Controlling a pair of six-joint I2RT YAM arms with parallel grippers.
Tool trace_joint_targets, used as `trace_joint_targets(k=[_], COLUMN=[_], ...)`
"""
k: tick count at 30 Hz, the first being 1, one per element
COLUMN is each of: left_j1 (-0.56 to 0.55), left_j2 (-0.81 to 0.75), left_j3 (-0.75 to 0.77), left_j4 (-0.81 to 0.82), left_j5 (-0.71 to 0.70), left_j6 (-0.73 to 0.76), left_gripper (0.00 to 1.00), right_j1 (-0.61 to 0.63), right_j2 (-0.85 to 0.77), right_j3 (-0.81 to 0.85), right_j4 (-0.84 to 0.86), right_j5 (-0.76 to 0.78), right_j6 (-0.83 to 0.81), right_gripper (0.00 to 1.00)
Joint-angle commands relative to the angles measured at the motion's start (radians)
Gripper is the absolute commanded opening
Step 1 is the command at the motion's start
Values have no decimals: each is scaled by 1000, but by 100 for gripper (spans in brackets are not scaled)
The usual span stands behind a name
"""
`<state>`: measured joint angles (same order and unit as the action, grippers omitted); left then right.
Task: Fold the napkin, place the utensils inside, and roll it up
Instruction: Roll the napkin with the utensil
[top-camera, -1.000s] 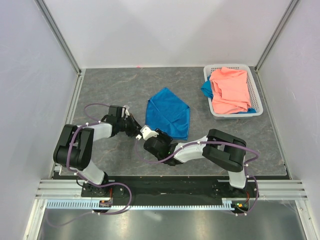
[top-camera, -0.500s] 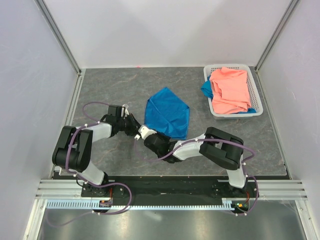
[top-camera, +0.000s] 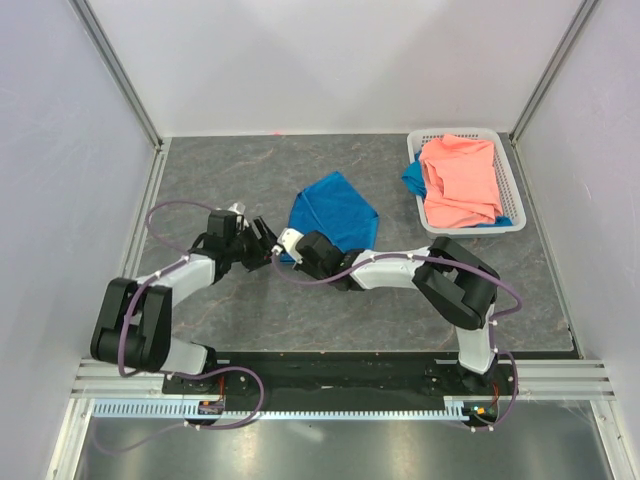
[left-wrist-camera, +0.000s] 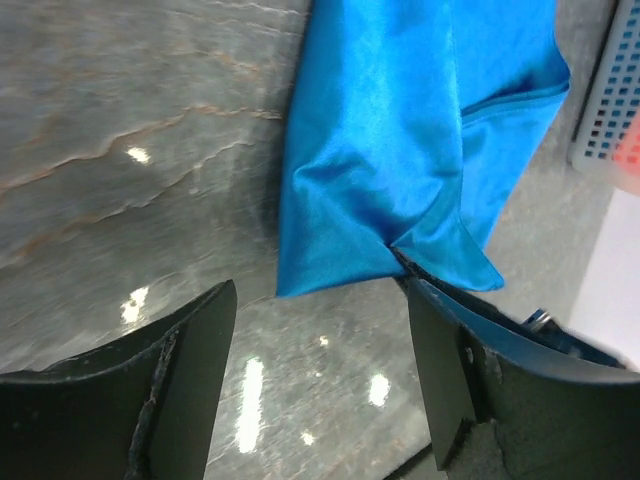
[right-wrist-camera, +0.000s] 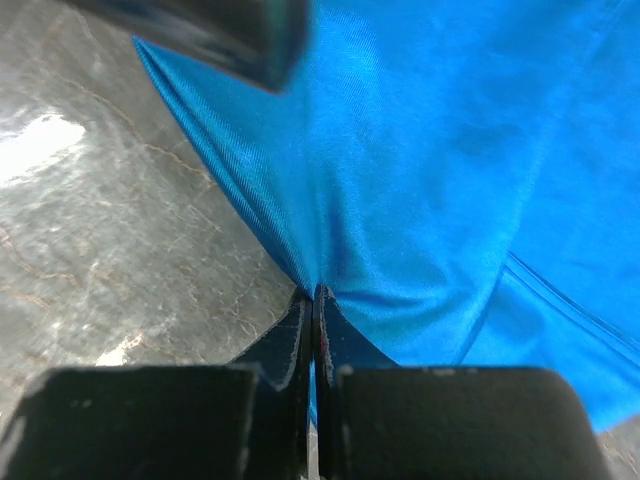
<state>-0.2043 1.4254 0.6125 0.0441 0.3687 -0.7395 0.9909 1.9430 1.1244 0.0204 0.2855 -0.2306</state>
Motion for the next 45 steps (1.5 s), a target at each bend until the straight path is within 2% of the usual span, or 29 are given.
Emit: trace_joint_targets(k=[1, 14, 21, 25, 35, 40, 45], left_j1=[5, -15, -82, -119, -279, -294, -313], left_j2=[-95, -358, -486, -551, -596, -488, -398], left_j3=[-74, -275, -373, -421, -448, -405, -363], left_j4=[42, 214, 298, 330, 341, 359, 361], left_j5=[-131, -156, -119, -108, -168, -128, -162], left_j6=[43, 135, 196, 226, 360, 404, 419], left_gripper=[77, 77, 77, 77, 80, 81, 81], right_j1=[-27, -175, -238, -258, -304, -325, -348], right_j2=[43, 71, 135, 168, 255, 295, 324], right_j3=[29, 158, 189, 199, 236, 276, 302], right_j4=[-258, -479, -533, -543, -585, -635, -666], right_j5=[-313, -802, -973, -988, -1115, -1138, -1157], right_j6=[60, 201, 223, 217, 212, 194, 178], right_gripper=[0, 0, 0, 0, 0, 0, 0])
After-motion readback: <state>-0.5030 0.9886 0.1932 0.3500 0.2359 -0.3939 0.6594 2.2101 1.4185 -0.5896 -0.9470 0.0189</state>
